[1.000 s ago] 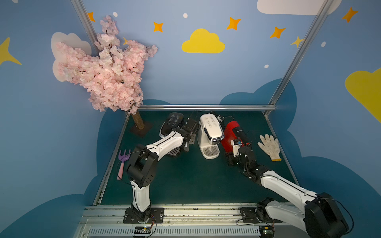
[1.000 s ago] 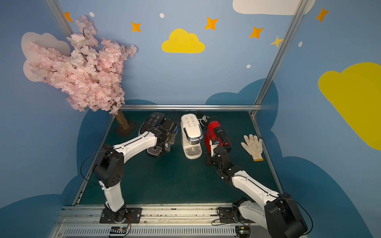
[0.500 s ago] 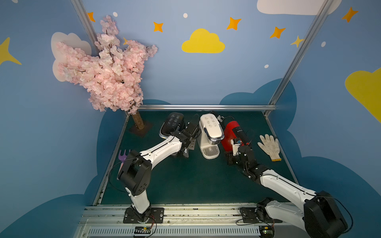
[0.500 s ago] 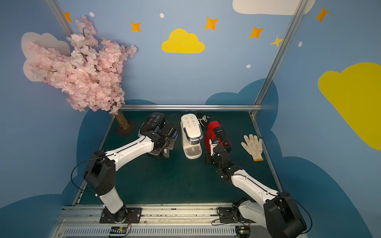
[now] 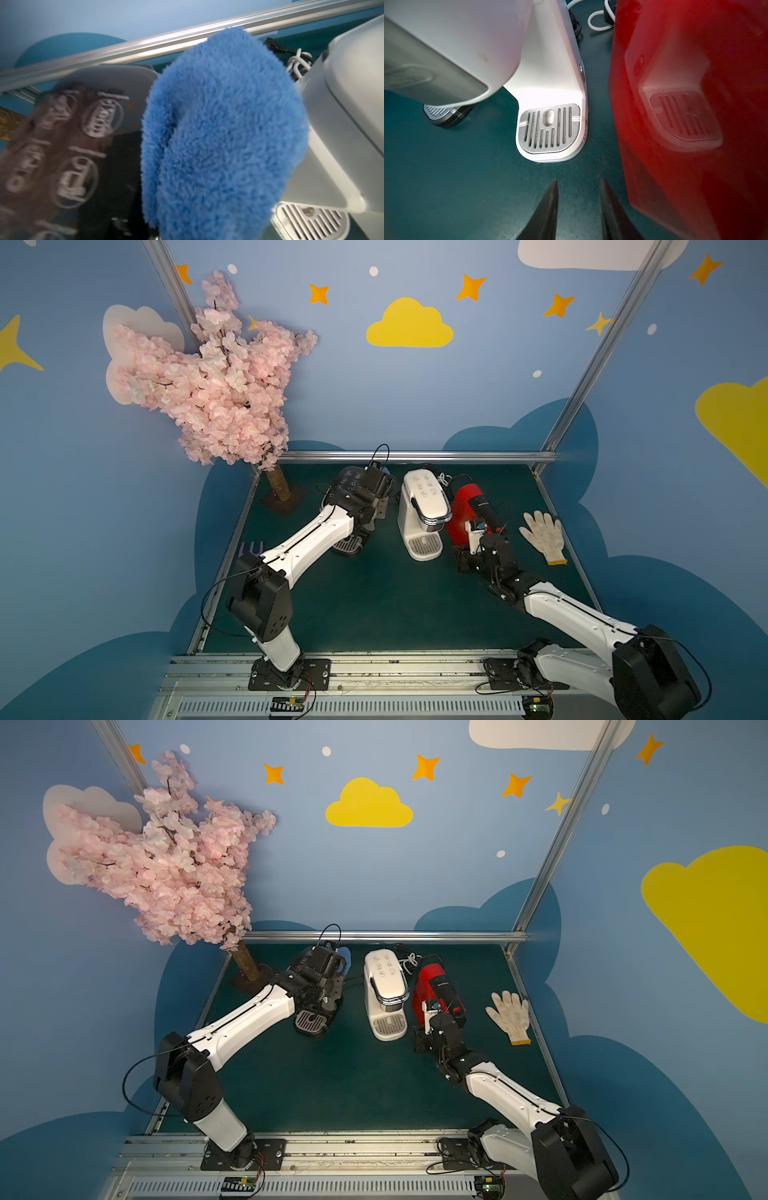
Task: Wipe the surface of a coffee machine
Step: Wipe the dirt from the surface of the coffee machine.
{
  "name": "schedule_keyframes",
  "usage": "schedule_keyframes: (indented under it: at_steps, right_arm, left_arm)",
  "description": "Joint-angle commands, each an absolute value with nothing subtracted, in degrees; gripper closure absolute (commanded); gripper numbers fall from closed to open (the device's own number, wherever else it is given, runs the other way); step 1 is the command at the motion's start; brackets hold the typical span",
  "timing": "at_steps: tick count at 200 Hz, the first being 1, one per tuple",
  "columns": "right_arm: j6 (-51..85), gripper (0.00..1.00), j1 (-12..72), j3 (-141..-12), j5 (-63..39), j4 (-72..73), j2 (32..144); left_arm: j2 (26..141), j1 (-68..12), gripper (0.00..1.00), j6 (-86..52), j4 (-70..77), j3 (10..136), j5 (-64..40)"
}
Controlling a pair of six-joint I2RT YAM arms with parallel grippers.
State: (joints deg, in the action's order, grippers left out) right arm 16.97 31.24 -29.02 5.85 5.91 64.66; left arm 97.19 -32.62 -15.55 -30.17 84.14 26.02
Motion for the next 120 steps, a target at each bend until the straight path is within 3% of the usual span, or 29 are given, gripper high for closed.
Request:
schedule_keyframes:
  at_steps: [1,64,120]
  right_arm:
    - [17.13,0.66,31.47,-30.28,7.24,5.66,63.73]
    - [17.31,0.66,31.47,-30.5,6.68,5.76,63.98]
    - [17.18,0.66,31.53,-30.23,6.86,5.46,63.11]
  left_arm:
    - [100.22,-31.99,0.97,-18.46,-30.61,81.01,22.93]
    - [99.79,-32.73,0.97,-23.53,-30.51,72.0,17.43]
    - [98.25,-34.82,0.97,-23.95,-33.89,69.8,20.26]
